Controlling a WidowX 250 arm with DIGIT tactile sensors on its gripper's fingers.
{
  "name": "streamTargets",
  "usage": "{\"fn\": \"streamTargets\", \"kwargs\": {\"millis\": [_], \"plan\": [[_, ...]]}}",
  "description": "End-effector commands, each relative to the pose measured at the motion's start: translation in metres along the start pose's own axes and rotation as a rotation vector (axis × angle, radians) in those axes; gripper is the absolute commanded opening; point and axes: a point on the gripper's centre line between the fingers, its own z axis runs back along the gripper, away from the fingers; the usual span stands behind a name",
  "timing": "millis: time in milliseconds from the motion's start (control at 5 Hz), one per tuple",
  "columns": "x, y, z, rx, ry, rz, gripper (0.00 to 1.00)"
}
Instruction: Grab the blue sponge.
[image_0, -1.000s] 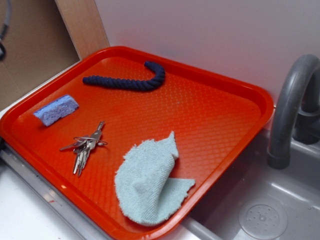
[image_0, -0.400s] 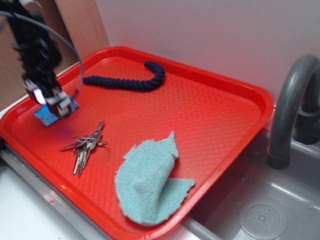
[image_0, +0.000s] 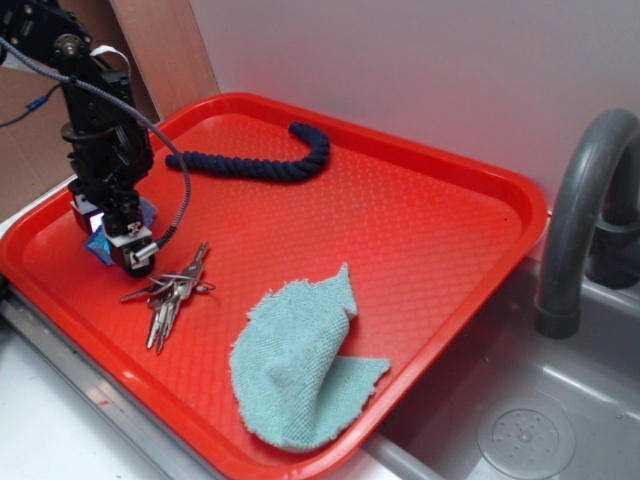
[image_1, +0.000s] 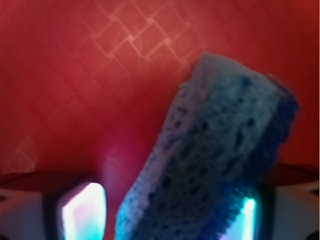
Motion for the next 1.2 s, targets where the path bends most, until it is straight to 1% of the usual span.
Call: {"fn": "streamTargets", "kwargs": {"millis": [0, 200, 400, 600, 800, 1000], "plan": [[-0.015, 0.018, 0.044, 0.048, -0.022, 0.104, 0.0], [-0.027, 0.02, 0.092, 0.001, -0.1, 0.186, 0.0], [-0.043, 0.011, 0.14, -0.012, -0.129, 0.187, 0.0], [-0.059, 0.004, 0.178, -0.025, -0.168, 0.171, 0.0], [-0.071, 0.007, 0.188, -0.06, -0.215, 0.103, 0.0], [-0.067, 0.014, 0.184, -0.041, -0.136, 0.129, 0.0]]}}
